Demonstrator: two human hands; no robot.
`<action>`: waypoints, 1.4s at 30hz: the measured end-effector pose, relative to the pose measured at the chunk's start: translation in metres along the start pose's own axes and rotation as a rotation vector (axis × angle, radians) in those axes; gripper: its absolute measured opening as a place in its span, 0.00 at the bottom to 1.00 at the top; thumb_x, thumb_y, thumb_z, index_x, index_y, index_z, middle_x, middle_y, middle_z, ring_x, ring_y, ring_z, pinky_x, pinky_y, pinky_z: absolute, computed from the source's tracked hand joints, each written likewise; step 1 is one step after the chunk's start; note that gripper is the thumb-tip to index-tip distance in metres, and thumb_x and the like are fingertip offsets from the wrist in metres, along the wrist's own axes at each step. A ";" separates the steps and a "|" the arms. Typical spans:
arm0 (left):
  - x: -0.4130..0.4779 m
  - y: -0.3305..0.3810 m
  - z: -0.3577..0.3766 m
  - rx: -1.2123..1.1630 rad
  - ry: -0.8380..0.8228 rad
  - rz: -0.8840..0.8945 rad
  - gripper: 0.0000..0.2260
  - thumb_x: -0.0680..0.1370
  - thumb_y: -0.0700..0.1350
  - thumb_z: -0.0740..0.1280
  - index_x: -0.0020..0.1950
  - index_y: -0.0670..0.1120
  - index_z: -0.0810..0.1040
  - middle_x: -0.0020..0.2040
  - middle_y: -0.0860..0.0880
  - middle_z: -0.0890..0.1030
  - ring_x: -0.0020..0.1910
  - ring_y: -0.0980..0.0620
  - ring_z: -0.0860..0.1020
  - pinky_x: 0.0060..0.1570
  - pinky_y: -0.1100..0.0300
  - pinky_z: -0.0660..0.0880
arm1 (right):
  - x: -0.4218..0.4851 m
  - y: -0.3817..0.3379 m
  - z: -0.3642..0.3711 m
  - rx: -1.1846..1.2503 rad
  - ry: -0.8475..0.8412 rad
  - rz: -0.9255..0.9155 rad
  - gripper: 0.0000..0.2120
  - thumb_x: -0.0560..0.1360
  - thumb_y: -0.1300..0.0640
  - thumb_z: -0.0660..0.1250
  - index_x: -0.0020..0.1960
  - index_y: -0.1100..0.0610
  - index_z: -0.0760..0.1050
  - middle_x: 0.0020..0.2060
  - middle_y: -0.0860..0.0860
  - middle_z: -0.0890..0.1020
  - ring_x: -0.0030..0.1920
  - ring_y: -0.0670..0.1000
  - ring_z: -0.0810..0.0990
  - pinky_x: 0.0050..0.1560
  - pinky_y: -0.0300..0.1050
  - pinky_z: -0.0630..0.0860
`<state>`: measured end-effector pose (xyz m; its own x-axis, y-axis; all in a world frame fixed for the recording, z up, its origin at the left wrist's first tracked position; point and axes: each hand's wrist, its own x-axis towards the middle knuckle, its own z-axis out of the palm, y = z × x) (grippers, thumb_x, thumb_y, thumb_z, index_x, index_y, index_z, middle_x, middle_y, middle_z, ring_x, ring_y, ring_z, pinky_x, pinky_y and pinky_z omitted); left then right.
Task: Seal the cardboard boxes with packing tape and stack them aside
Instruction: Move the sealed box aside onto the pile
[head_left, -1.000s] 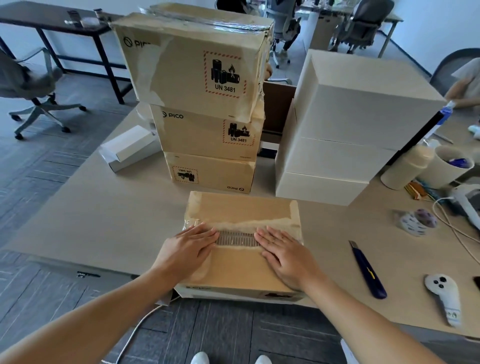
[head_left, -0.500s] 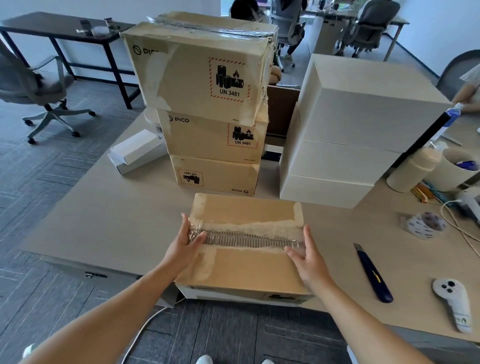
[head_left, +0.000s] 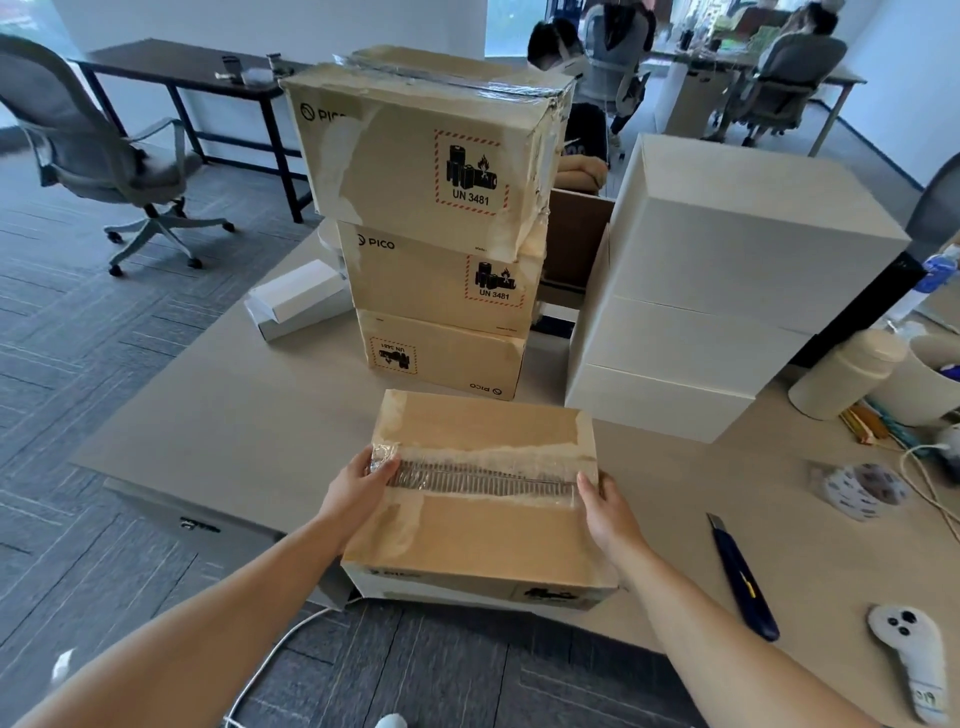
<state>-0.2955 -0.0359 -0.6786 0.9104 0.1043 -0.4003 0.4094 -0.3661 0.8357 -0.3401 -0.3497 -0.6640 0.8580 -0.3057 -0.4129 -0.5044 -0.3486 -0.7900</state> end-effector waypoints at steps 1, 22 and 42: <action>-0.001 -0.001 -0.001 0.012 0.013 -0.002 0.19 0.82 0.55 0.62 0.72 0.52 0.72 0.58 0.51 0.82 0.47 0.57 0.81 0.39 0.63 0.73 | 0.002 -0.003 0.001 -0.036 -0.014 -0.003 0.24 0.83 0.43 0.53 0.73 0.54 0.64 0.68 0.53 0.73 0.68 0.57 0.71 0.65 0.50 0.67; -0.159 -0.118 -0.191 -0.119 0.799 -0.281 0.14 0.82 0.57 0.62 0.60 0.50 0.76 0.52 0.50 0.82 0.54 0.46 0.79 0.57 0.47 0.74 | -0.034 -0.138 0.248 -0.316 -0.634 -0.369 0.26 0.79 0.37 0.54 0.68 0.52 0.69 0.53 0.47 0.76 0.54 0.52 0.75 0.62 0.54 0.71; -0.129 -0.252 -0.481 -0.439 1.065 -0.336 0.17 0.82 0.55 0.62 0.67 0.47 0.74 0.57 0.50 0.82 0.58 0.49 0.79 0.58 0.51 0.75 | -0.111 -0.314 0.604 -0.412 -0.904 -0.629 0.27 0.83 0.44 0.52 0.77 0.58 0.58 0.73 0.54 0.67 0.73 0.56 0.65 0.70 0.49 0.62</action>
<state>-0.4872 0.4874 -0.6564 0.2616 0.9225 -0.2838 0.4324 0.1509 0.8890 -0.2181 0.3289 -0.6440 0.6412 0.7043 -0.3046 0.1813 -0.5248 -0.8317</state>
